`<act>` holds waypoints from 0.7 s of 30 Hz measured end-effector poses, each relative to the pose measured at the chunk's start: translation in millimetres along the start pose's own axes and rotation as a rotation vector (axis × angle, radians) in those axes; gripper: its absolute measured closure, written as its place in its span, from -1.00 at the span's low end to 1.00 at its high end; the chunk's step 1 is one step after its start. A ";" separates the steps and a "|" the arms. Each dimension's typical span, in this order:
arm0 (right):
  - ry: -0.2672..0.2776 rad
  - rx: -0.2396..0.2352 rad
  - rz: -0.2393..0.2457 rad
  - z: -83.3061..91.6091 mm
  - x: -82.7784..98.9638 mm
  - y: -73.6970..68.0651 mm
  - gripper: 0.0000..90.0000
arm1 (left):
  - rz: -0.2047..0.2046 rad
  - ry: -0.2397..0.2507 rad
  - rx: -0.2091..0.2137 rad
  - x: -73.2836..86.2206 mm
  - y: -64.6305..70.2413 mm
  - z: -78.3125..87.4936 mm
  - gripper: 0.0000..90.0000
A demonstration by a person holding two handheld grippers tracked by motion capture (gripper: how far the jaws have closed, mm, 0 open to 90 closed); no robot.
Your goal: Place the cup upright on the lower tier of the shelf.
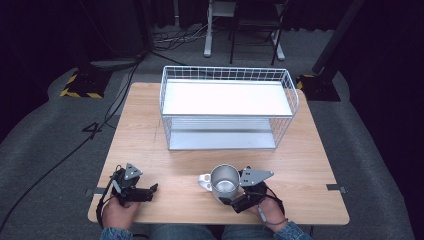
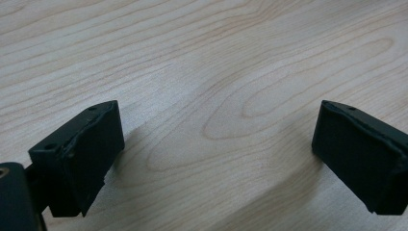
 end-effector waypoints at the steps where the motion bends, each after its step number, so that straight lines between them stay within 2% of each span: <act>1: 0.000 -0.002 -0.002 -0.9 -1.3 0.3 -0.80 | 0.000 0.000 0.000 0.0 0.0 0.0 -0.90; 3: 0.001 0.003 0.005 -2.5 -3.8 1.0 -0.80 | 0.000 0.000 0.000 0.0 0.0 0.0 -0.90; 10: 0.064 0.015 -0.019 -3.3 -17.1 9.2 -0.80 | 0.000 0.000 0.000 0.0 0.0 0.0 -0.90; 21: 0.087 0.047 -0.028 -4.6 -35.1 28.6 -0.80 | 0.000 0.000 0.000 0.0 0.0 0.0 -0.90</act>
Point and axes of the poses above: each handheld gripper's, and its own axes: z roughly backward along the jaws, x roughly out of its underside, y roughly to its right, the point moved 3 cm from there along -z, roughly forward along the jaws, and after that the axes turned 4 degrees about y, right-handed, at the moved point
